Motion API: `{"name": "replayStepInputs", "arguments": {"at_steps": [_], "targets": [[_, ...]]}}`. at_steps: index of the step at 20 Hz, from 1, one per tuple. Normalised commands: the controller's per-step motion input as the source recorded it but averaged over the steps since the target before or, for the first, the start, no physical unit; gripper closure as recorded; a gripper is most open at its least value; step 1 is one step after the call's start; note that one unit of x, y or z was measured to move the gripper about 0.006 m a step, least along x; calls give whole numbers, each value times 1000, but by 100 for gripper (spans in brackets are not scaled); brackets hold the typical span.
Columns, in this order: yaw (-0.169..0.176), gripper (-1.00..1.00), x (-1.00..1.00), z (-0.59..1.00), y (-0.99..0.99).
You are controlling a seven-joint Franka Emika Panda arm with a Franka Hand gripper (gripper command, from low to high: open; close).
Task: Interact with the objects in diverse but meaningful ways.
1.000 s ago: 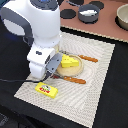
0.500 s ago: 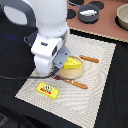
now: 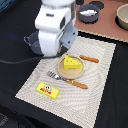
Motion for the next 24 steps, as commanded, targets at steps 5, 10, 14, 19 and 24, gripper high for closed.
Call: {"name": "replayStepInputs", "arguments": {"at_steps": [5,10,14,19,24], "targets": [[84,100,-759,27,351],[48,100,-912,-319,169],[31,100,-1000,-644,4],[26,100,-998,-771,-69],[23,100,-885,-803,-148]]}}
